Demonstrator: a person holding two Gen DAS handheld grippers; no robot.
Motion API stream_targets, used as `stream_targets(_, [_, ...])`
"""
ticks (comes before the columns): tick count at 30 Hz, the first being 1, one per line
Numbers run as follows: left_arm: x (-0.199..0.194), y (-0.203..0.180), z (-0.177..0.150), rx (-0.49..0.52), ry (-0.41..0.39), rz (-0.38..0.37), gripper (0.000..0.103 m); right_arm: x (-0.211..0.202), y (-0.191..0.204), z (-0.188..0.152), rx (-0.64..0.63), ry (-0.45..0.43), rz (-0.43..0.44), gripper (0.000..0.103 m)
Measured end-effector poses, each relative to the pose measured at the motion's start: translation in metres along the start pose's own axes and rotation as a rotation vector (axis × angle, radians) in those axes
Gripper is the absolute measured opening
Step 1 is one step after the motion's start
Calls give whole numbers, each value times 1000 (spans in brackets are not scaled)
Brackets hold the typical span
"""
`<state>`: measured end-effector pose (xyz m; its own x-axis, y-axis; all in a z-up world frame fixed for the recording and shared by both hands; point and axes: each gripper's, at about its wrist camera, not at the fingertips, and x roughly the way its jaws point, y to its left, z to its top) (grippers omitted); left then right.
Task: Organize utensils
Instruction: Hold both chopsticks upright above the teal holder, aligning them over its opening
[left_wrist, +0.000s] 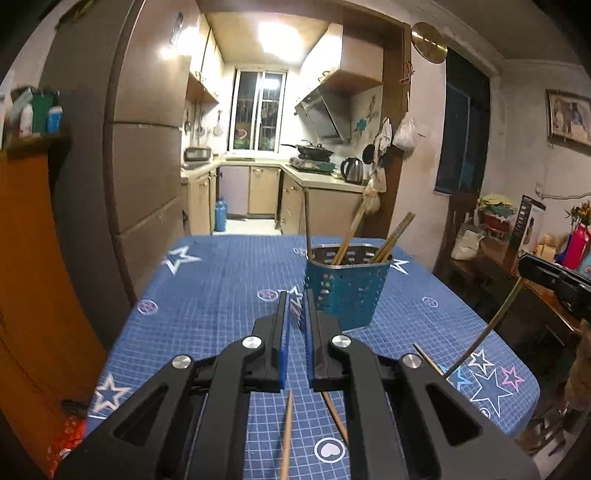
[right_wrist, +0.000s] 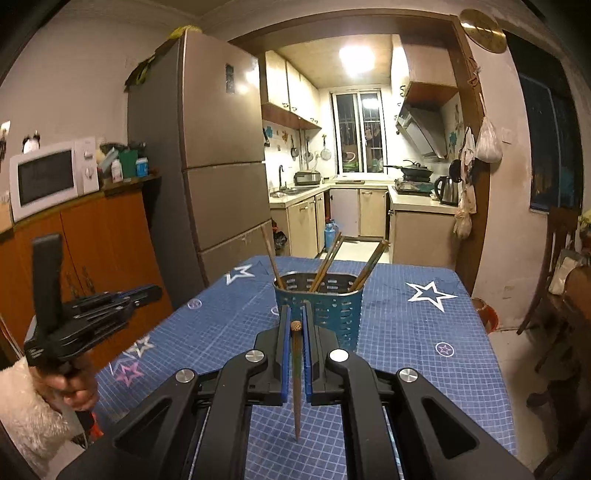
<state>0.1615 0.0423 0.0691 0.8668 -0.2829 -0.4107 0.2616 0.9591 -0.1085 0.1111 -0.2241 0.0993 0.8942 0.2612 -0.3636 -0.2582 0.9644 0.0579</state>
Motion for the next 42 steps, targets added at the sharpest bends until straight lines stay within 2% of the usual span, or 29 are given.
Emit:
stream_targets(4, [12, 10, -9, 5, 37, 31, 6, 3, -3, -1, 1, 10, -12, 7])
stream_targets(7, [-1, 18, -21, 24, 57, 62, 6, -1, -5, -4, 3, 4, -14, 7])
stream_targets(9, [-23, 18, -46, 89, 56, 76, 6, -10, -6, -11, -1, -4, -14, 7])
stream_targets(11, [-45, 21, -85, 146, 89, 69, 6, -20, -8, -19, 7, -15, -9, 7])
stream_targets(14, [-68, 29, -151, 143, 155, 108, 6, -37, -9, -30, 17, -30, -7, 7])
stream_targets(17, [-79, 27, -191, 163, 178, 131, 7, -47, -9, -36, 26, -41, -13, 7])
stream_targets(18, [-84, 23, -201, 177, 174, 132, 15, -50, -9, -36, 29, -46, -11, 7])
stream_targets(19, [-87, 18, -209, 191, 167, 133, 29, -53, -8, -36, 29, -53, -8, 7])
stream_targets(21, [-90, 12, -216, 220, 134, 126, 41, -59, -6, -34, 24, -70, -11, 7])
stream_targets(23, [-88, 4, -221, 263, 115, 133, 44, -65, -3, -32, 17, -80, -8, 7])
stream_targets(24, [-84, 5, -222, 267, 113, 160, 44, -68, -2, -31, 14, -86, -7, 7])
stream_targets(27, [-78, 13, -224, 234, 116, 165, 44, -73, 3, -29, 0, -92, -9, 7])
stream_targets(29, [-79, 15, -222, 217, 110, 162, 43, -75, 5, -29, -7, -92, -9, 7])
stream_targets(34, [-81, 16, -224, 218, 108, 127, 20, -74, 8, -27, -10, -89, -11, 7])
stream_targets(42, [-78, 10, -229, 231, 91, 89, 5, -74, 13, -27, -23, -90, 1, 7])
